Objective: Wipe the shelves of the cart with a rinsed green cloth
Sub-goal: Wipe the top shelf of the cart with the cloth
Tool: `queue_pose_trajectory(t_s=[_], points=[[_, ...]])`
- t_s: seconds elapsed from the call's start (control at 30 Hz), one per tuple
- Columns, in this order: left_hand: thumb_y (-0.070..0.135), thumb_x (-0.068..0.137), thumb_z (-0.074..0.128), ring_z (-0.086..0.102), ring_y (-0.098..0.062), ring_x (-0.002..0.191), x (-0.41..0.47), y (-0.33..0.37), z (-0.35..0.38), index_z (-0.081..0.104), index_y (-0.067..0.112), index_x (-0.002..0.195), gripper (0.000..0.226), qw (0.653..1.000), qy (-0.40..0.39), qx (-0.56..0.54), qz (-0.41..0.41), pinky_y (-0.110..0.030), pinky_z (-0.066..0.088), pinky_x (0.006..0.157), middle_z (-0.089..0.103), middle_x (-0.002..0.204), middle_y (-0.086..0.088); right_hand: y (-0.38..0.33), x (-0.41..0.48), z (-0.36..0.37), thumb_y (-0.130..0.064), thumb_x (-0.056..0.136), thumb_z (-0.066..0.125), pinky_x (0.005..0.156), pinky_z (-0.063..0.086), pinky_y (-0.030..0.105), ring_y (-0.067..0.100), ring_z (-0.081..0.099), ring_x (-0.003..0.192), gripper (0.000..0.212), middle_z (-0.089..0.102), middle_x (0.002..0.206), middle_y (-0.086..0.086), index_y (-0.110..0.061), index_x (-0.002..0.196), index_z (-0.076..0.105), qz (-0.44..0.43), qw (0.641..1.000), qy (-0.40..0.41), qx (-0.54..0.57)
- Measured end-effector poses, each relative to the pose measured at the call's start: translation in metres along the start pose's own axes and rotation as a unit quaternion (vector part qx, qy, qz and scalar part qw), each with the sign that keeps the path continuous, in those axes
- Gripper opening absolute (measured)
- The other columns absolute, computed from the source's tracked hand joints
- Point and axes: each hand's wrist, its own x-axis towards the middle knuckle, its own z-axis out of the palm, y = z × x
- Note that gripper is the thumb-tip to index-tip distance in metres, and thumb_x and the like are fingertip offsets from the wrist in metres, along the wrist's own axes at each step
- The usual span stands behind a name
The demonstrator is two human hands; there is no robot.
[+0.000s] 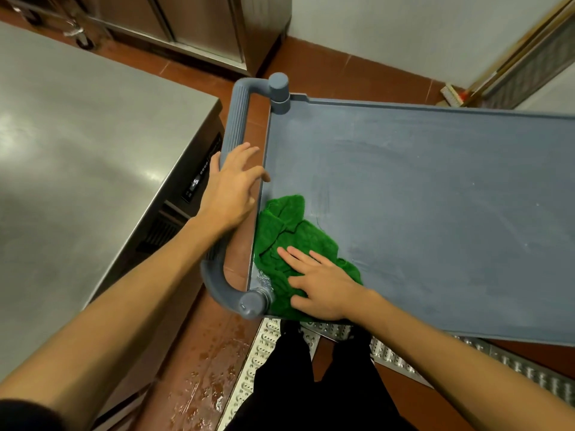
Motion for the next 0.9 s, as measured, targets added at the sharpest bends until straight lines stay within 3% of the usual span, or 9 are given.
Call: queue_pose_trajectory(t_s=[0.2, 0.37, 0.53, 0.63, 0.83, 0.9], points=[[-0.012, 0.070, 0.063, 0.028, -0.030, 0.151, 0.001, -0.001, 0.002, 0.074, 0.015, 0.107, 0.047, 1.000, 0.001, 0.003, -0.004, -0.066, 0.020, 0.116, 0.047, 0.153, -0.014, 0.016, -0.030, 0.005, -0.053, 0.098, 0.044, 0.124, -0.003, 0.036, 0.002, -0.010, 0.152, 0.041, -0.006, 0.166, -0.013, -0.020, 0.097, 0.068, 0.040, 0.999, 0.010, 0.026], [-0.011, 0.070, 0.068, 0.028, -0.031, 0.151, -0.002, -0.004, 0.004, 0.074, 0.015, 0.107, 0.046, 1.000, 0.000, 0.016, 0.002, -0.066, 0.020, 0.117, 0.047, 0.152, -0.015, 0.038, -0.064, 0.014, -0.052, 0.098, 0.044, 0.125, 0.003, 0.037, 0.000, -0.009, 0.152, 0.027, -0.005, 0.166, -0.014, -0.029, 0.085, 0.047, 0.096, 0.994, 0.035, 0.027], [-0.009, 0.074, 0.070, 0.026, -0.030, 0.152, -0.001, -0.004, 0.006, 0.074, 0.018, 0.107, 0.042, 1.000, -0.004, 0.019, -0.002, -0.066, 0.019, 0.119, 0.046, 0.153, -0.013, 0.063, -0.097, 0.013, -0.066, 0.080, 0.020, 0.125, 0.009, 0.035, -0.002, -0.004, 0.151, 0.044, -0.002, 0.164, -0.018, -0.030, 0.078, 0.044, 0.155, 0.986, 0.059, 0.026], [-0.010, 0.075, 0.071, 0.027, -0.030, 0.151, -0.002, -0.005, 0.005, 0.075, 0.017, 0.107, 0.042, 1.000, -0.003, 0.019, -0.003, -0.066, 0.018, 0.120, 0.047, 0.153, -0.013, 0.075, -0.116, 0.013, -0.068, 0.079, 0.018, 0.124, 0.011, 0.033, -0.002, -0.001, 0.151, 0.041, -0.001, 0.162, -0.020, -0.032, 0.070, 0.036, 0.175, 0.981, 0.072, 0.029], [-0.009, 0.075, 0.072, 0.029, -0.032, 0.150, -0.002, -0.005, 0.005, 0.074, 0.015, 0.106, 0.040, 1.000, -0.001, 0.021, -0.002, -0.067, 0.017, 0.120, 0.048, 0.151, -0.014, 0.115, -0.158, 0.013, -0.065, 0.083, 0.032, 0.116, 0.033, 0.036, -0.001, 0.016, 0.149, 0.046, 0.014, 0.162, -0.023, -0.025, 0.068, 0.050, 0.250, 0.959, 0.115, 0.064], [-0.010, 0.075, 0.071, 0.030, -0.032, 0.150, -0.002, -0.006, 0.004, 0.074, 0.014, 0.106, 0.040, 1.000, 0.003, 0.018, -0.003, -0.067, 0.017, 0.120, 0.048, 0.151, -0.015, 0.135, -0.178, 0.015, -0.061, 0.084, 0.039, 0.113, 0.037, 0.037, -0.004, 0.017, 0.148, 0.052, 0.015, 0.161, -0.027, -0.018, 0.088, 0.068, 0.286, 0.946, 0.131, 0.071]])
